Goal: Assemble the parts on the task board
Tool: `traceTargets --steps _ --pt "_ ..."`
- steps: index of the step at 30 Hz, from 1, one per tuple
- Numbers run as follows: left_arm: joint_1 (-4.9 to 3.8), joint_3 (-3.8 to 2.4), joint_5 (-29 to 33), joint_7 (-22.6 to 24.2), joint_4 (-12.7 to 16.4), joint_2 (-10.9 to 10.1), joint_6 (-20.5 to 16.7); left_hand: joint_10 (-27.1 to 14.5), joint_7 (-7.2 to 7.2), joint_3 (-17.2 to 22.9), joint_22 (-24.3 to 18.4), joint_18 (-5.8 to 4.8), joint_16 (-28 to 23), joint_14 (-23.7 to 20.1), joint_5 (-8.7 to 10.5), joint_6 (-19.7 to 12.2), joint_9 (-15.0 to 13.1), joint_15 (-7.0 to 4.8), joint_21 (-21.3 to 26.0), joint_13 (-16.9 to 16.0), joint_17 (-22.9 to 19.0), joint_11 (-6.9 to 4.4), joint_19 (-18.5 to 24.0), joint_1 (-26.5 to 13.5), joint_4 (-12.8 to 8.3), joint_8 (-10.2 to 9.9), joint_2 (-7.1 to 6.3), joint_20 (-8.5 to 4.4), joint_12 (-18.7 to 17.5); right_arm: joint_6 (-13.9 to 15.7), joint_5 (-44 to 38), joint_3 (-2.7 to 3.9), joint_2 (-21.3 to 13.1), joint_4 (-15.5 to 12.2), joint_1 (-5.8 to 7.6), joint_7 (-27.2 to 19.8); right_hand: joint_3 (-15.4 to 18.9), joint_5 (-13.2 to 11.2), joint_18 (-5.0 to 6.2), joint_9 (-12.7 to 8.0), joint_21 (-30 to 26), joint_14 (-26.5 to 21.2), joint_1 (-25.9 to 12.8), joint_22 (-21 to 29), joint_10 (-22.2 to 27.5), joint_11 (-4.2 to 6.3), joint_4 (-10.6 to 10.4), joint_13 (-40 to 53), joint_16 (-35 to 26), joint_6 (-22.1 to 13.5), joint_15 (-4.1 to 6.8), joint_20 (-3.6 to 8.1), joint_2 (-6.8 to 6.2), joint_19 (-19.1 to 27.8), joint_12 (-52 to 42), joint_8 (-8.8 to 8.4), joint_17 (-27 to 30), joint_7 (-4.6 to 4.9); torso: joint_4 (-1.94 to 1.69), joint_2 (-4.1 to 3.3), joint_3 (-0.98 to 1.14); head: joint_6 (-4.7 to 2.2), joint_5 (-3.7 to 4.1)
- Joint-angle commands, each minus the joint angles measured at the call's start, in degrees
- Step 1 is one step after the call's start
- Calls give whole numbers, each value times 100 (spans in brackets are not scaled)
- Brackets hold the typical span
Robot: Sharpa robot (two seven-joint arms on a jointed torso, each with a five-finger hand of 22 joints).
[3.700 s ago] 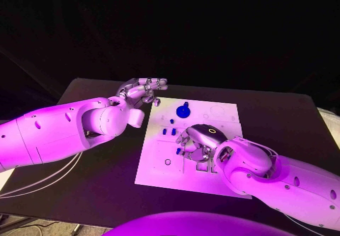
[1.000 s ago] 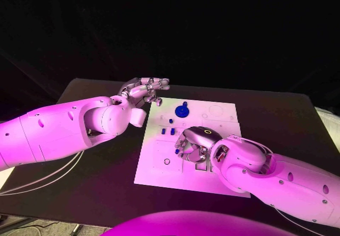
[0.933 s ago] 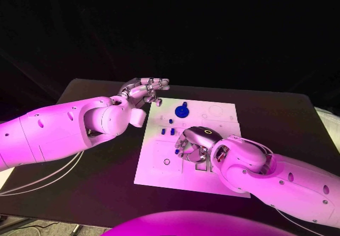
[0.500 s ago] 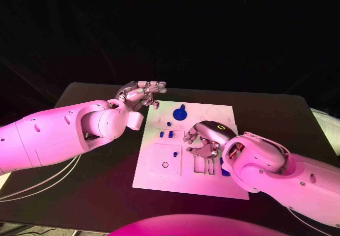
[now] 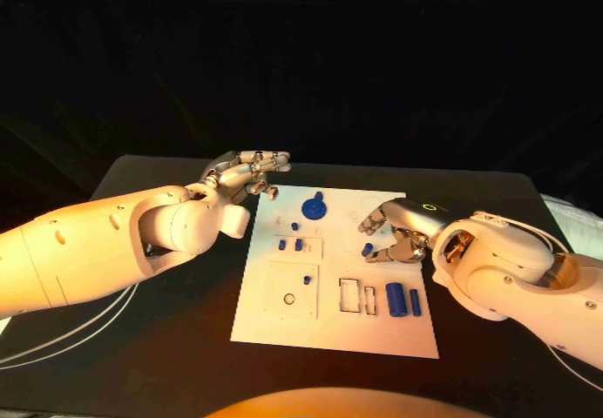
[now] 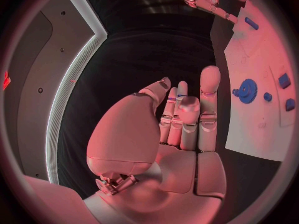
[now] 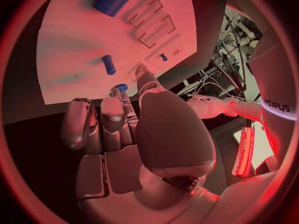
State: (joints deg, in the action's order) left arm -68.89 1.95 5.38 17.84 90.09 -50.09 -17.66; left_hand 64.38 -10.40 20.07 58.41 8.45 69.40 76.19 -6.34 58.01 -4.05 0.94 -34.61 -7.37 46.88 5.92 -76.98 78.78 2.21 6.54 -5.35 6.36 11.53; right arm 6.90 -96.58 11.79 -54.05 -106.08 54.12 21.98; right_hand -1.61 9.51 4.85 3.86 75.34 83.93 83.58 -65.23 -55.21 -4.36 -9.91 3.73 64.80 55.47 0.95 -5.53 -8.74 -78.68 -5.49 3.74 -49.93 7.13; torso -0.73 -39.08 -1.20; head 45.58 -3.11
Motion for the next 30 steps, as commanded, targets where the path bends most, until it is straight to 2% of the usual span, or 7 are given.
traceTargets --steps 1,7,12,18,24,27,30 --pt "-1 -3 -49 47 1 9 102 -42 -1 -3 -5 80 -16 -42 -19 -32 7 -3 18 -6 -6 1 19 56 -23 -23 -21 1 14 -108 -219 0 52 110 -8 98 -29 -5 36 10 -24 44 78 -16 -32 20 -32 4 -32 45 36 52 24 -8 -41 0 8 -25 -11 1 -3 -20 24" --pt "0 -2 -50 41 -2 14 109 -42 -1 -3 -5 80 -16 -42 -19 -32 7 -3 18 -6 -6 1 19 56 -23 -23 -21 1 14 -121 -337 -14 162 283 -34 135 -115 -25 31 16 -24 54 177 -21 -136 28 -39 9 -30 130 15 43 108 -23 -132 13 11 -44 -19 -5 -3 -17 25" --pt "0 -2 -51 38 -3 10 110 -42 -1 -3 -5 80 -16 -42 -19 -32 7 -3 18 -6 -6 1 19 56 -23 -23 -21 1 14 -190 -356 -27 232 362 -73 118 -196 -23 23 27 -8 60 238 -49 -369 29 -27 15 -15 291 -22 13 203 -46 -269 39 1 -60 -1 -11 0 -11 10" --pt "0 -1 -56 34 5 16 121 -42 -1 -3 -5 80 -16 -42 -19 -32 7 -3 18 -6 -6 1 19 56 -23 -23 -21 1 14 -386 -356 -38 323 446 -131 80 -320 -20 6 48 44 69 270 -131 -670 28 -33 -1 18 589 -35 -7 317 -96 -384 93 -16 -42 -12 -9 0 34 18" --pt "0 -1 -80 25 13 17 128 -42 -1 -3 -5 80 -16 -42 -19 -32 7 -3 18 -6 -6 1 19 56 -23 -23 -21 1 14 -467 -363 -42 360 479 -169 68 -396 -13 5 54 57 69 282 -150 -841 28 -49 -11 25 751 -40 -12 347 -110 -400 111 -4 -44 -10 -17 9 39 19" --pt "0 -2 -83 21 12 22 129 -42 -1 -3 -5 80 -16 -42 -19 -32 7 -3 18 -6 -6 1 19 56 -23 -23 -21 1 14 -475 -358 -43 377 496 -175 68 -421 -13 5 53 59 68 293 -153 -867 30 -50 -14 29 778 -39 -11 355 -112 -392 108 -5 -45 -12 -11 1 47 25" --pt "0 -2 -85 17 13 26 134 -42 -1 -3 -5 80 -16 -42 -19 -32 7 -3 18 -6 -6 1 19 56 -23 -23 -21 1 14 -453 -368 -46 402 527 -180 71 -465 -21 5 52 61 67 305 -157 -904 36 -56 -17 37 818 -33 -7 374 -115 -377 105 -10 -47 -11 -16 4 49 24"
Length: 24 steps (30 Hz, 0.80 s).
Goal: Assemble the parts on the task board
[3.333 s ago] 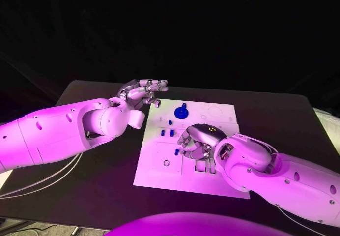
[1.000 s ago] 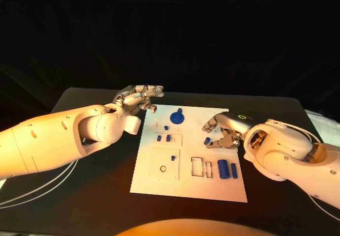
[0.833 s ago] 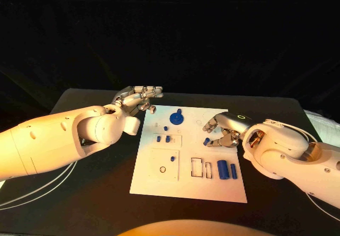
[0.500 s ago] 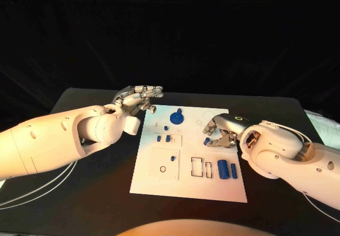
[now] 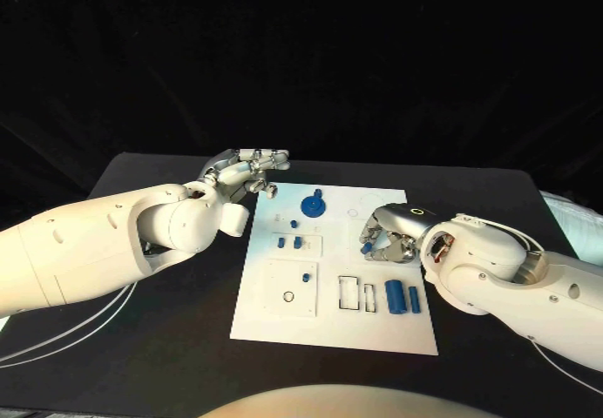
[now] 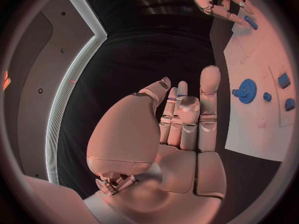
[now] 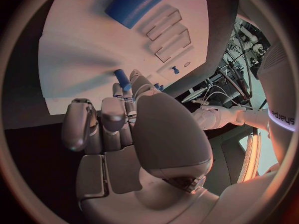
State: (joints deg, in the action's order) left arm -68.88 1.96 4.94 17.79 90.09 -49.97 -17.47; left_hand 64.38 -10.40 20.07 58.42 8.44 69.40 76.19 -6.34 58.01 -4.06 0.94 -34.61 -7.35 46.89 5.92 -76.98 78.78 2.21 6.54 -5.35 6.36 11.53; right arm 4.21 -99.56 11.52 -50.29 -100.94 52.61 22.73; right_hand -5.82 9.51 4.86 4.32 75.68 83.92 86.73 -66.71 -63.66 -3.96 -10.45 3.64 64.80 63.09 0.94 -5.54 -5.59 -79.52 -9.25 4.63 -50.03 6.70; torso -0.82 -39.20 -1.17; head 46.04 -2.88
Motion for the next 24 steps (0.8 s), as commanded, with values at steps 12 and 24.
traceTargets --steps 12,24 --pt "-2 -4 -43 11 17 11 128 -50 -3 -8 -12 81 -16 -45 -20 -40 7 0 26 -11 -19 3 20 57 -21 -22 -16 4 26 361 -194 -35 133 140 -86 -46 -716 -455 -33 54 158 113 204 -205 -555 96 17 12 254 472 64 67 322 -130 57 104 -249 -64 -10 8 -4 32 -2" --pt "-2 -4 -60 8 10 6 140 -52 -4 -8 -12 81 -15 -46 -21 -42 6 0 27 -11 -20 3 20 59 -22 -22 -13 4 28 824 -263 -22 10 -85 -116 -112 -1433 -560 -48 165 207 94 179 -273 -865 123 318 22 353 583 98 122 167 -154 262 123 -333 -32 -11 26 2 33 -18"
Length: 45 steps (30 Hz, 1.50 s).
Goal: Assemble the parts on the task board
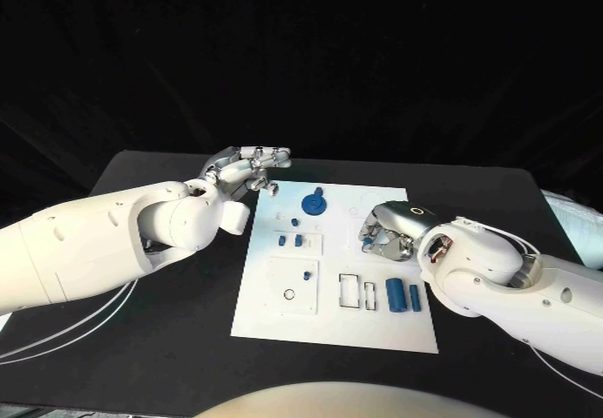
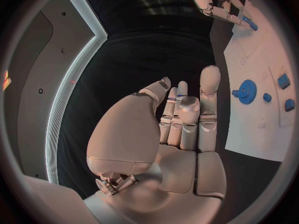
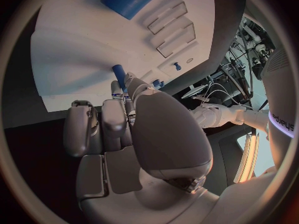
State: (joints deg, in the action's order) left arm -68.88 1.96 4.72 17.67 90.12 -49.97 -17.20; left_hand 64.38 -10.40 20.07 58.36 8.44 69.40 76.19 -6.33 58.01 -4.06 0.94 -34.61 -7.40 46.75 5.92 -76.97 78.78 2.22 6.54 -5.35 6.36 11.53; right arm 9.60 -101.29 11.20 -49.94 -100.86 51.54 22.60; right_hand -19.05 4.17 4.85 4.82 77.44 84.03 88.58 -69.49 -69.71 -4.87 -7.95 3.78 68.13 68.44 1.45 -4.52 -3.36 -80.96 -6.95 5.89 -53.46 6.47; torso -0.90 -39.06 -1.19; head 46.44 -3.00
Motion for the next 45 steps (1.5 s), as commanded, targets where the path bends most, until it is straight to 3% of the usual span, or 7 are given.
traceTargets --steps 1,12,16,22,24,34,45 --pt "-2 -3 -38 20 5 5 114 -52 -4 -8 -6 81 -15 -46 -21 -42 7 0 27 -6 -6 3 19 59 -22 -22 -13 4 29 315 -86 13 -42 -122 -10 -106 -128 -25 -47 118 29 82 -14 6 -261 213 78 8 18 46 45 19 -68 -8 41 -6 15 -7 -1 9 3 -10 -9" --pt "5 -3 -134 35 -26 1 126 -70 -3 -8 -16 84 -17 -56 -21 -51 4 -1 42 -11 -29 2 22 104 -55 -14 -18 5 53 819 131 112 -180 -754 -5 -285 -571 52 -37 150 7 57 -194 36 -253 169 265 14 8 4 6 -14 -243 22 217 -95 54 50 -2 17 -9 -66 11" --pt "7 -3 -243 -4 -56 17 71 -70 -2 -13 -29 89 -17 -60 -20 -50 2 -2 65 -16 -42 0 27 133 -84 -7 -36 5 71 879 318 116 15 -779 -48 -476 -674 119 -37 158 9 56 -258 33 -253 158 314 16 15 -9 -2 -21 -285 24 252 -119 52 64 12 20 -11 -97 6" --pt "12 -3 -286 23 -85 70 131 -70 -4 -30 -31 89 -19 -64 -16 -50 0 -1 67 -19 -53 2 27 129 -90 -3 -56 5 83 791 428 109 446 -745 -214 -668 -740 196 -33 163 1 54 -317 48 -239 145 374 17 16 -34 -10 -27 -336 34 285 -146 60 80 -17 38 -21 -81 -33" --pt "15 -3 -283 37 -92 92 153 -71 -5 -33 -29 88 -16 -62 -15 -50 0 -1 62 -19 -48 3 26 127 -89 -2 -57 5 85 686 426 83 627 -709 -283 -711 -761 210 -32 163 0 53 -321 50 -235 141 406 18 17 -46 -12 -29 -355 36 291 -156 62 86 -42 38 -24 -53 -44" --pt "19 -3 -278 44 -125 152 139 -72 -6 -36 -31 88 -14 -62 -15 -50 0 -1 67 -20 -46 4 27 123 -87 -1 -56 6 87 324 439 -137 1088 -386 -397 -808 -795 248 -30 162 -6 52 -342 59 -224 131 456 20 20 -68 -20 -35 -378 42 303 -174 63 98 -46 33 -32 3 -120" --pt "31 -3 -261 31 -159 180 121 -74 -8 -41 -34 88 -9 -60 -16 -50 -1 1 71 -21 -42 6 27 112 -78 2 -48 7 93 42 368 -240 1212 -234 -471 -803 -809 265 -29 163 -7 51 -362 61 -220 125 467 20 22 -75 -24 -38 -375 44 306 -178 62 104 -37 34 -19 73 -137"
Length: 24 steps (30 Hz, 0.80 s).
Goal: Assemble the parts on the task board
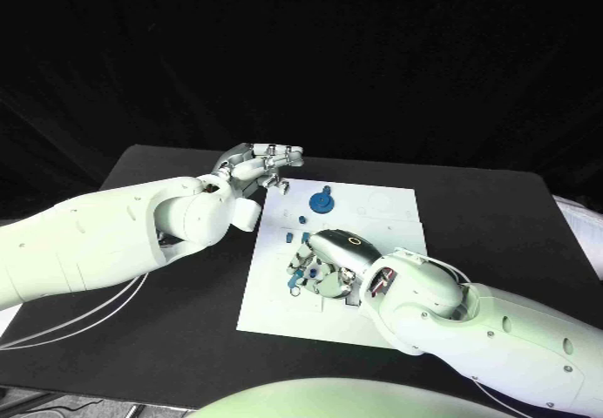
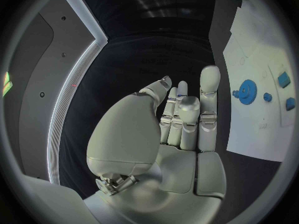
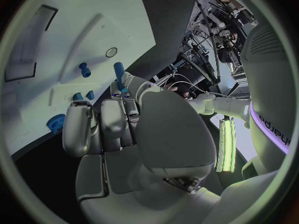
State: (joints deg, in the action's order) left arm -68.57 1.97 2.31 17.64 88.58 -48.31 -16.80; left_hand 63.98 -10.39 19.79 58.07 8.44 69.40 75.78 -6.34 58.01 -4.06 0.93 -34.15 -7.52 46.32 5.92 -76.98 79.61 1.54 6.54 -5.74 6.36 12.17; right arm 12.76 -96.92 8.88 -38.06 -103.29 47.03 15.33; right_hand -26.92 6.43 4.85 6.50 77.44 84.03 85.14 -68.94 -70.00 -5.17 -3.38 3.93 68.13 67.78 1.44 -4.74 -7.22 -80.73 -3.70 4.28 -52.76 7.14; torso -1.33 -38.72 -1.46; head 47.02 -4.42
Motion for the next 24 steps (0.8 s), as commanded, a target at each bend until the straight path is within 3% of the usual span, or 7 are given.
traceTargets --steps 1,13,18,24 --pt "1 -4 -21 34 -9 15 80 -34 -8 -13 -6 88 -9 -19 -16 -50 -1 2 26 -9 1 6 27 30 -10 2 -10 7 30 -288 -82 -12 31 16 -27 -73 -22 39 -28 -5 -6 51 -17 7 -191 155 9 6 23 -8 -23 -15 11 21 -19 -18 -8 37 8 -1 8 18 3" --pt "9 -4 -18 36 -16 8 98 -34 -8 -13 -6 88 -9 -19 -16 -50 -1 2 26 -9 1 6 27 30 -10 2 -10 7 30 -300 -405 -31 23 65 -52 154 -21 51 -30 1 -2 52 -85 -1 -198 152 13 11 28 -2 -28 -21 9 19 -21 -16 -10 38 15 -4 19 59 -11" --pt "11 -4 -18 36 -13 10 105 -39 -8 -21 -8 88 -12 -23 -16 -52 -1 4 29 -10 -12 7 28 18 -2 4 -5 8 36 -431 -482 -31 44 81 -53 252 -19 50 -30 3 1 53 -108 -5 -201 153 14 12 34 3 -28 -22 7 18 -22 -14 -17 37 13 3 8 74 -4" --pt "12 -4 -18 33 -14 16 109 -39 -8 -21 -8 88 -12 -23 -16 -52 -1 4 29 -10 -12 7 28 18 -2 4 -5 8 36 -553 -647 -32 78 104 -53 392 -18 50 -30 4 1 53 -110 -6 -201 153 15 12 34 3 -28 -22 7 18 -22 -14 -16 36 8 4 10 87 3"
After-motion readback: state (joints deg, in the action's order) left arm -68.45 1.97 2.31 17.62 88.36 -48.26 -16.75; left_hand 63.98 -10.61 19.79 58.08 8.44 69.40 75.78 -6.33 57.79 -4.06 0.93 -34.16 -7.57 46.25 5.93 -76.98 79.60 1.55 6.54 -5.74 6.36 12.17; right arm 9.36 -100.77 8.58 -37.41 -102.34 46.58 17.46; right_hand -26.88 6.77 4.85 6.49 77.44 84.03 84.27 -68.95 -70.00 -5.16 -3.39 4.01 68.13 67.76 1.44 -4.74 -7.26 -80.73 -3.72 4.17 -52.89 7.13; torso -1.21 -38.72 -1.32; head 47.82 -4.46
